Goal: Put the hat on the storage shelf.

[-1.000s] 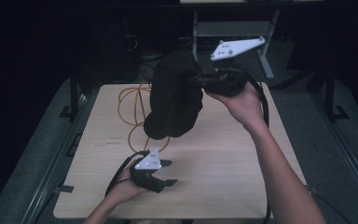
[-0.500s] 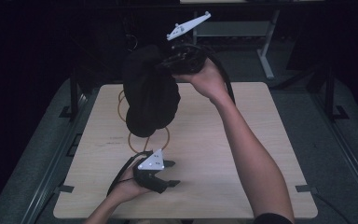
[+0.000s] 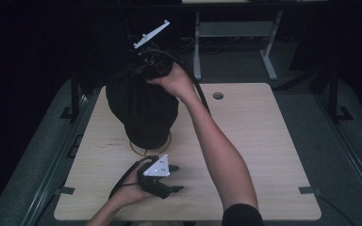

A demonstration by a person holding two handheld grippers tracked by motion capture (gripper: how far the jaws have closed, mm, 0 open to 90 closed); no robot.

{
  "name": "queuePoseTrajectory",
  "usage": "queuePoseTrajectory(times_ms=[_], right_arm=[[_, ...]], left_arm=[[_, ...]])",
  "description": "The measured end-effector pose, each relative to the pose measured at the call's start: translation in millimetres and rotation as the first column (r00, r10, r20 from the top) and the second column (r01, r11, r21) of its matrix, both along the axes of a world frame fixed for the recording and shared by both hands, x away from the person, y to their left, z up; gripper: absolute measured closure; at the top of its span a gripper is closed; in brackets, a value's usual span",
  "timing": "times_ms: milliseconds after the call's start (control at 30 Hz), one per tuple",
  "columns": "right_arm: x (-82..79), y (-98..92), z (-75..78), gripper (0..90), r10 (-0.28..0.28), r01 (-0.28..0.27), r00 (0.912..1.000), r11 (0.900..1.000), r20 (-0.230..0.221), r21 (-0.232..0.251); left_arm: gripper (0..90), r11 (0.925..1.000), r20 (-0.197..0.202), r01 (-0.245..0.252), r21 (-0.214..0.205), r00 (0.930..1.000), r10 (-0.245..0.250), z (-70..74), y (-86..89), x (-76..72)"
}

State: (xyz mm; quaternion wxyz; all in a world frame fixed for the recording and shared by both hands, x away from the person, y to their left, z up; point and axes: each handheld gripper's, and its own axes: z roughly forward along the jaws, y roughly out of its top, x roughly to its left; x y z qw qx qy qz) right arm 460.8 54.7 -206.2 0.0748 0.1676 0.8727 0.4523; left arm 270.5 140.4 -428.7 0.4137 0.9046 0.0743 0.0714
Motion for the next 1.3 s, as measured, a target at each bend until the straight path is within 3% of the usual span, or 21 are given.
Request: queuePoseTrajectory(times_ms=[100,133,167,233,267,467,500,600,933,1133,1300], right_arm=[[3.9,15.6,-11.4,66.8,-0.03,0.03,0.9995,0.9994,0.011,-0.02],[3.9,15.6,-11.4,66.8,-0.03,0.03,0.9995,0.9994,0.011,-0.02],[5.4,22.9,-18.4,57.9,-0.03,0.031,0.9994,0.9987,0.017,-0.041],[6.0,24.8,-20.3,54.7,-0.031,0.031,0.9995,0.9988,0.009,-0.038],[4.9,24.5,-21.7,50.4,-0.042,0.042,0.9991,0.9991,0.007,-0.011],[1.5,15.2,-23.5,44.7,-0.051,0.051,0.9987,0.9986,0.008,0.014],[-1.0,8.9,-22.0,43.6,-0.049,0.048,0.9987,0.9975,0.012,0.053],[-5.2,-0.5,-18.0,42.0,-0.047,0.046,0.9987,0.9955,0.017,0.083],[-15.1,-21.5,-15.9,37.1,-0.058,0.058,0.9983,0.993,0.002,0.103],[-17.7,-42.1,-17.8,34.0,-0.069,0.073,0.9971,0.985,-0.033,0.156],[-22.7,-55.3,-19.9,32.0,-0.094,0.099,0.9947,0.9834,-0.04,0.152]], left_arm=[[34.2,0.9999,0.002,0.016,-0.006,0.9999,-0.016,1.7,-1.3,-3.6],[34.2,0.9997,0.006,0.025,-0.005,0.9997,-0.025,1.8,-2.0,-4.2],[34.2,0.9994,0.013,0.035,-0.002,0.9993,-0.035,2.1,-3.0,-6.0],[34.2,0.9995,0.009,0.03,-0.002,0.9995,-0.03,2.2,-3.2,-7.6],[34.2,0.9995,0.011,0.031,-0.003,0.9994,-0.031,2.5,-2.9,-8.2],[34.1,0.9997,0.004,0.016,-0.019,0.9999,-0.016,2.8,0.9,-8.4],[34.1,0.9996,0.004,0.015,-0.022,0.9999,-0.015,3.8,2.2,-8.5],[33.6,0.9995,0.006,0.012,-0.028,0.9999,-0.012,3.9,3.1,-9.9],[30.8,0.9995,-0.01,-0.008,-0.03,0.9999,0.007,1.4,6.3,-7.8],[29.0,0.9991,-0.019,-0.023,-0.036,0.9996,0.022,1.4,9.4,-5.1],[27.8,0.9982,-0.016,-0.039,-0.046,0.9992,0.038,2.4,12.5,-3.5]])
